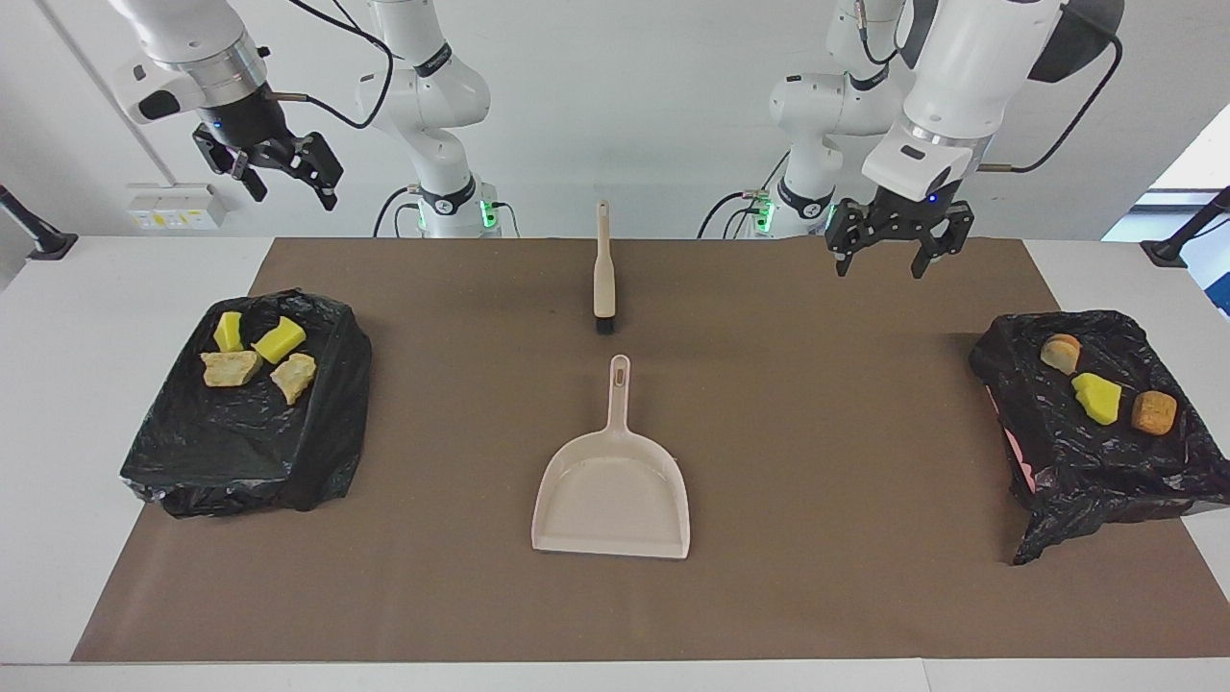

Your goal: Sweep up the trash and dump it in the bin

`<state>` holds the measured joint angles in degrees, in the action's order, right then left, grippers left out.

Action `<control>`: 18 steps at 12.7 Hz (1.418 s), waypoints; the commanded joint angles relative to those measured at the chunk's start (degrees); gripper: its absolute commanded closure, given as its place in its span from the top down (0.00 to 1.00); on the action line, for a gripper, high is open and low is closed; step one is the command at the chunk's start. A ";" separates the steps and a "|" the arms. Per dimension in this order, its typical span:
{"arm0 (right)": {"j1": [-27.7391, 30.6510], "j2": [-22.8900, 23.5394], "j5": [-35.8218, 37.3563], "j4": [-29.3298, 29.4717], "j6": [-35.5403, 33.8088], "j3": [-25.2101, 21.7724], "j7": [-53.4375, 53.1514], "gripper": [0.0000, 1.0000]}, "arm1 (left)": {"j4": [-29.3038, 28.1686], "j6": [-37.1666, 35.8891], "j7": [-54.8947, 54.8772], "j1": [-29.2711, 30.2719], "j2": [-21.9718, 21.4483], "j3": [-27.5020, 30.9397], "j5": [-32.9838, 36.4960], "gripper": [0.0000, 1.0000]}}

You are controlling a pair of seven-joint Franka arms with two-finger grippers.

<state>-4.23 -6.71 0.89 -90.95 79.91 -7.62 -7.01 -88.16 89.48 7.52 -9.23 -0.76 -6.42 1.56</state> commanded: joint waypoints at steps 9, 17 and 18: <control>0.45 -1.91 -0.27 -2.39 0.60 0.24 1.91 1.00 | 3.34 -7.04 -6.11 6.67 -1.79 1.14 -3.23 1.00; 0.45 -1.91 -0.01 -2.56 1.04 0.24 5.76 1.00 | 3.26 -7.66 -6.72 5.28 -3.02 4.92 -2.61 1.00; 0.54 -1.91 -0.01 -2.82 1.04 0.24 6.30 1.00 | 3.34 -7.74 -8.38 5.18 -3.02 6.32 -2.79 1.00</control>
<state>-4.21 -7.08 0.89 -91.62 79.91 -7.62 -3.46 -85.38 83.23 1.51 -3.34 -3.07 -2.55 -0.45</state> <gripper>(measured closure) 0.000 0.000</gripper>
